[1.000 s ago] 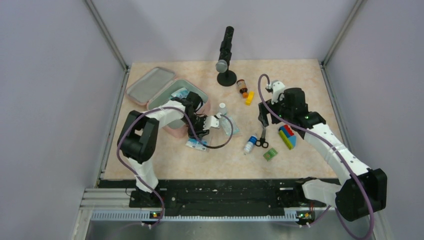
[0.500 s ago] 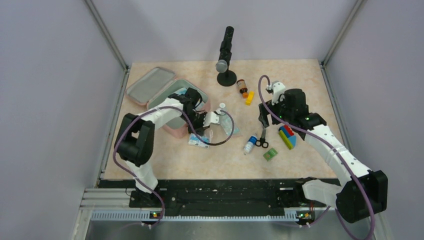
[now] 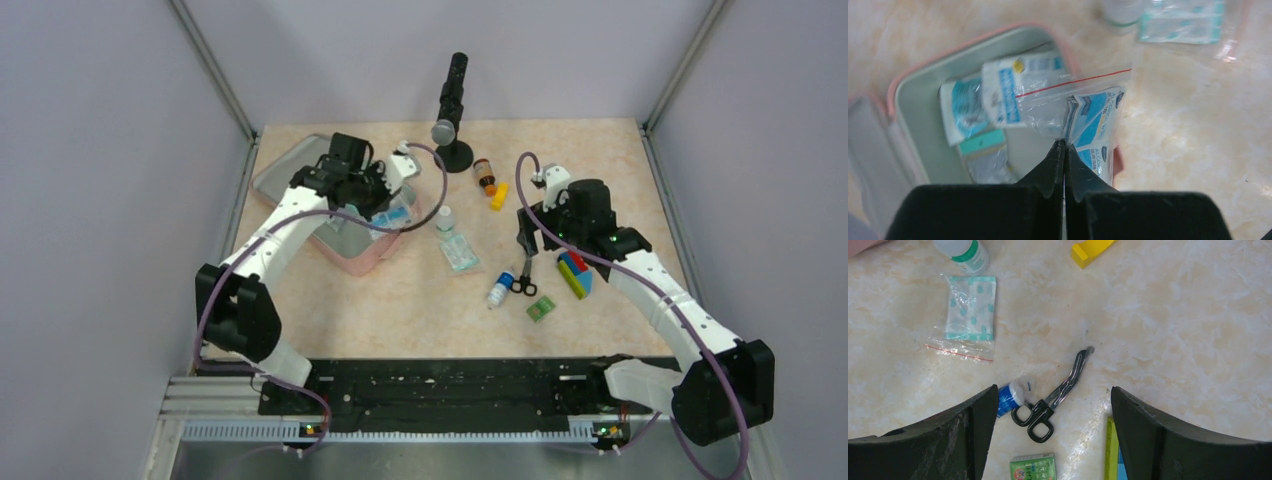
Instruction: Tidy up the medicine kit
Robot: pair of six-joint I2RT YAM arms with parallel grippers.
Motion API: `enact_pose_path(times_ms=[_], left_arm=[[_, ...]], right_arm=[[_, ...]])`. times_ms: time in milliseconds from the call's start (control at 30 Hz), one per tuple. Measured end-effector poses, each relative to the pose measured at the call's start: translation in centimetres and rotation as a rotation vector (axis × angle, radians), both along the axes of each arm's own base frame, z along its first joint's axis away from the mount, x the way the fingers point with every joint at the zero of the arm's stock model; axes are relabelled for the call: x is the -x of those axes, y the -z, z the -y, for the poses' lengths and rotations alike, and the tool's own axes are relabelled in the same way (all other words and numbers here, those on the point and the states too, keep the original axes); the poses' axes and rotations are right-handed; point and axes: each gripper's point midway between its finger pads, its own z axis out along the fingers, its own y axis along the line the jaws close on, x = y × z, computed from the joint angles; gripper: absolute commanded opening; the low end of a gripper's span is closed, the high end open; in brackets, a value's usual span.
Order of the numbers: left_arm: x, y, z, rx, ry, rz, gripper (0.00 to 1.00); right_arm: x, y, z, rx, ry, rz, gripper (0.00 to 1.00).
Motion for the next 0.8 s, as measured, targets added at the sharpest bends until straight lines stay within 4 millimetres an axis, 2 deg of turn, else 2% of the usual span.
enact_pose_path(times_ms=[167, 200, 267, 333, 400, 600, 700, 800], left_arm=[[-5.2, 0.1, -7.6, -0.018, -0.401, -0.039, 0.00], [-5.8, 0.4, -8.5, -0.019, -0.447, -0.050, 0.00], [-6.9, 1.7, -10.9, -0.028, -0.562, -0.090, 0.00], [-7.1, 3.7, -12.4, -0.047, -0.635, -0.146, 0.00], [-6.9, 5.9, -12.9, -0.069, -0.670, -0.209, 0.00], [-6.1, 11.9, -12.8, -0.130, -0.705, -0.370, 0.00], [-5.9, 13.2, -12.8, -0.140, -0.715, -0.405, 0.00], [-6.2, 13.6, -12.7, -0.133, -0.731, -0.415, 0.01]], right_arm=[[0.0, 0.0, 0.0, 0.000, 0.000, -0.001, 0.81], [0.0, 0.0, 0.0, 0.000, 0.000, -0.001, 0.81], [0.0, 0.0, 0.0, 0.000, 0.000, -0.001, 0.81], [0.0, 0.0, 0.0, 0.001, 0.000, -0.001, 0.81], [0.0, 0.0, 0.0, 0.001, 0.000, -0.001, 0.81], [0.0, 0.1, 0.1, 0.009, -0.002, 0.001, 0.81], [-0.1, 0.1, 0.1, 0.010, -0.003, 0.001, 0.81], [0.0, 0.1, 0.1, 0.011, -0.003, 0.001, 0.81]])
